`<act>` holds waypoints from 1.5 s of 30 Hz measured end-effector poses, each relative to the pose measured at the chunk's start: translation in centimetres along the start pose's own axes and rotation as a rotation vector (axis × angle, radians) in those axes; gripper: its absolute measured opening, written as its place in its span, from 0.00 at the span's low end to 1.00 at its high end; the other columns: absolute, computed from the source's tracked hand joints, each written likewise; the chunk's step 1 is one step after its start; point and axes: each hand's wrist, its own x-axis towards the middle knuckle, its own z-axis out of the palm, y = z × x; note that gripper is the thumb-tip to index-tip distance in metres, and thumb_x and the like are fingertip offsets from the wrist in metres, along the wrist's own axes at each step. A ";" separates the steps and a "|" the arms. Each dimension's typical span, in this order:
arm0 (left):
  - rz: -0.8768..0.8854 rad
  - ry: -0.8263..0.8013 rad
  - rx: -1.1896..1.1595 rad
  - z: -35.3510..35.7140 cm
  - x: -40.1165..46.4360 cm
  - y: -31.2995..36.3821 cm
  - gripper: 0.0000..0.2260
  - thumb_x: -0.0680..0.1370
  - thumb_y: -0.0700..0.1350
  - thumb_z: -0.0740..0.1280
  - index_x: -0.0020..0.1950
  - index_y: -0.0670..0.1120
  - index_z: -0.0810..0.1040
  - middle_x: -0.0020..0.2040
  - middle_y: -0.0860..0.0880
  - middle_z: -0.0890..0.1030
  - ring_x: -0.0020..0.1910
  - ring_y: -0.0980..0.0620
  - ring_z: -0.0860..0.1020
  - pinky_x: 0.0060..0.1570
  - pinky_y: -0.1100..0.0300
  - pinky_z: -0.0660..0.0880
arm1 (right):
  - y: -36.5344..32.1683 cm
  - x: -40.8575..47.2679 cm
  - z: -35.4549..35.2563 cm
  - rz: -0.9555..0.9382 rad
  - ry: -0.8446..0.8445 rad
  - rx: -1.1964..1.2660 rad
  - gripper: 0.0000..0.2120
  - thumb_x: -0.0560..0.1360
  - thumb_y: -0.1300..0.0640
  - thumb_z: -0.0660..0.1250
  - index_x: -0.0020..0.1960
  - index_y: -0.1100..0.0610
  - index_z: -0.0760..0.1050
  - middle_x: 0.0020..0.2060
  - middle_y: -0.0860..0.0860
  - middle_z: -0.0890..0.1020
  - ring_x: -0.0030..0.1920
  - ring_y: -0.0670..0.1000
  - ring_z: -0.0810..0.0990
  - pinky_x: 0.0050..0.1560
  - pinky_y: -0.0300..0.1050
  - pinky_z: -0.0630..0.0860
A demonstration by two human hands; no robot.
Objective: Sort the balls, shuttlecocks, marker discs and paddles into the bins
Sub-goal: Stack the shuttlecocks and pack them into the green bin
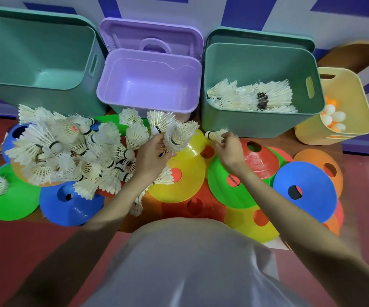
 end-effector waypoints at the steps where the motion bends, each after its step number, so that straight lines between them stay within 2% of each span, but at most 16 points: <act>1: 0.002 0.002 -0.002 0.0 0.0 0.1 0.18 0.71 0.37 0.75 0.60 0.43 0.78 0.47 0.56 0.79 0.43 0.62 0.78 0.42 0.78 0.72 | -0.2 0.4 0.2 0.025 -0.029 -0.052 0.15 0.76 0.55 0.65 0.58 0.65 0.72 0.54 0.62 0.76 0.55 0.62 0.76 0.52 0.52 0.72; 5: 0.015 0.006 0.012 0.1 0.0 0.3 0.18 0.72 0.36 0.74 0.60 0.43 0.78 0.46 0.58 0.78 0.44 0.60 0.77 0.42 0.79 0.71 | -1.6 1.2 0.4 0.094 0.004 -0.183 0.14 0.78 0.52 0.64 0.55 0.63 0.74 0.56 0.60 0.75 0.53 0.63 0.78 0.49 0.51 0.73; 8: 0.010 0.006 0.022 0.0 0.0 0.2 0.18 0.72 0.37 0.74 0.60 0.44 0.78 0.46 0.57 0.79 0.45 0.58 0.78 0.43 0.78 0.72 | -2.1 1.6 0.3 0.078 0.049 -0.182 0.09 0.76 0.55 0.62 0.45 0.60 0.75 0.48 0.60 0.80 0.49 0.63 0.80 0.42 0.48 0.71; 9: 0.014 0.010 0.033 -0.1 0.0 0.1 0.18 0.72 0.37 0.75 0.60 0.44 0.78 0.46 0.56 0.79 0.45 0.57 0.79 0.44 0.75 0.73 | -2.2 1.6 0.1 0.070 0.060 -0.158 0.07 0.76 0.56 0.62 0.41 0.59 0.74 0.45 0.59 0.81 0.48 0.62 0.80 0.40 0.46 0.70; 11: 0.018 0.028 0.065 -0.3 0.0 -0.1 0.17 0.72 0.39 0.75 0.59 0.44 0.78 0.46 0.55 0.80 0.46 0.54 0.80 0.48 0.64 0.77 | -2.4 1.1 -0.5 0.039 0.080 -0.112 0.07 0.75 0.57 0.62 0.39 0.57 0.72 0.41 0.58 0.81 0.44 0.61 0.79 0.39 0.44 0.68; 14: 0.022 0.071 0.103 -0.7 -0.1 -0.6 0.15 0.71 0.39 0.75 0.57 0.44 0.79 0.46 0.52 0.82 0.46 0.50 0.80 0.49 0.52 0.79 | -2.8 -0.6 -2.0 -0.124 0.164 -0.010 0.06 0.74 0.58 0.64 0.39 0.57 0.71 0.37 0.55 0.75 0.39 0.58 0.75 0.37 0.45 0.67; 16: 0.032 0.089 0.142 -0.9 -0.2 -0.9 0.15 0.71 0.40 0.75 0.57 0.44 0.79 0.49 0.49 0.83 0.47 0.49 0.81 0.49 0.49 0.78 | -3.3 -2.2 -3.2 -0.286 0.288 0.111 0.04 0.75 0.59 0.64 0.42 0.59 0.73 0.40 0.54 0.71 0.38 0.51 0.71 0.39 0.44 0.67; 18: 0.050 0.093 0.167 -1.2 -0.2 -1.1 0.16 0.71 0.40 0.75 0.58 0.43 0.78 0.51 0.47 0.83 0.49 0.48 0.81 0.50 0.48 0.78 | -4.3 -3.9 -4.6 -0.449 0.409 0.213 0.04 0.76 0.62 0.64 0.44 0.62 0.74 0.41 0.53 0.70 0.39 0.46 0.68 0.40 0.37 0.65; 20: 0.061 0.095 0.175 -1.3 -0.2 -1.1 0.16 0.72 0.40 0.75 0.59 0.43 0.78 0.52 0.47 0.83 0.50 0.48 0.81 0.50 0.48 0.78 | -5.3 -5.0 -5.6 -0.597 0.454 0.256 0.03 0.77 0.65 0.64 0.45 0.64 0.73 0.41 0.52 0.70 0.39 0.45 0.67 0.42 0.34 0.64; 25: 0.089 0.103 0.180 -1.4 -0.3 -0.5 0.16 0.72 0.39 0.75 0.58 0.42 0.79 0.51 0.47 0.83 0.49 0.50 0.80 0.50 0.50 0.78 | -7.1 -5.5 -5.5 -0.808 0.334 0.154 0.05 0.78 0.64 0.63 0.45 0.65 0.74 0.38 0.55 0.74 0.40 0.53 0.71 0.42 0.42 0.67; 29: 0.087 0.103 0.171 -1.6 -0.7 -0.7 0.15 0.72 0.39 0.74 0.57 0.44 0.79 0.50 0.48 0.83 0.48 0.51 0.79 0.49 0.49 0.78 | -7.5 -5.4 -4.2 -0.878 0.177 0.028 0.04 0.78 0.62 0.64 0.48 0.62 0.76 0.40 0.53 0.75 0.42 0.51 0.70 0.42 0.41 0.67; 33: 0.060 0.098 0.156 -1.9 -1.0 -0.9 0.15 0.72 0.40 0.74 0.57 0.44 0.79 0.50 0.49 0.83 0.49 0.50 0.80 0.50 0.48 0.78 | -8.2 -5.1 -3.5 -0.830 0.088 0.121 0.03 0.77 0.63 0.66 0.47 0.62 0.78 0.40 0.51 0.78 0.41 0.47 0.72 0.43 0.39 0.68; 37: 0.043 0.114 0.127 -2.7 -1.5 -1.3 0.17 0.72 0.39 0.74 0.60 0.44 0.77 0.53 0.49 0.82 0.51 0.51 0.79 0.52 0.51 0.77 | -9.1 -4.5 -3.4 -0.714 -0.079 0.290 0.05 0.76 0.62 0.67 0.48 0.63 0.80 0.42 0.48 0.79 0.39 0.41 0.76 0.41 0.35 0.73; 39: 0.043 0.117 0.124 -3.3 -1.5 -1.4 0.16 0.73 0.39 0.73 0.59 0.44 0.76 0.53 0.48 0.81 0.50 0.50 0.78 0.50 0.49 0.77 | -9.6 -4.4 -2.9 -0.688 -0.086 0.328 0.05 0.76 0.62 0.68 0.49 0.63 0.80 0.42 0.49 0.80 0.40 0.43 0.77 0.42 0.34 0.73; 42: 0.037 0.092 0.120 -3.9 -1.4 -2.0 0.15 0.73 0.42 0.73 0.57 0.43 0.75 0.50 0.48 0.81 0.49 0.48 0.79 0.49 0.46 0.77 | -10.3 -4.4 -1.9 -0.684 -0.088 0.345 0.05 0.75 0.62 0.69 0.49 0.63 0.81 0.41 0.52 0.82 0.40 0.48 0.79 0.43 0.40 0.75; 45: 0.021 0.110 0.099 -4.5 -1.4 -2.6 0.22 0.71 0.46 0.76 0.61 0.44 0.73 0.53 0.48 0.81 0.51 0.48 0.80 0.51 0.46 0.77 | -10.7 -4.5 -1.1 -0.718 -0.126 0.338 0.05 0.75 0.62 0.69 0.48 0.62 0.81 0.42 0.51 0.82 0.41 0.48 0.79 0.43 0.39 0.75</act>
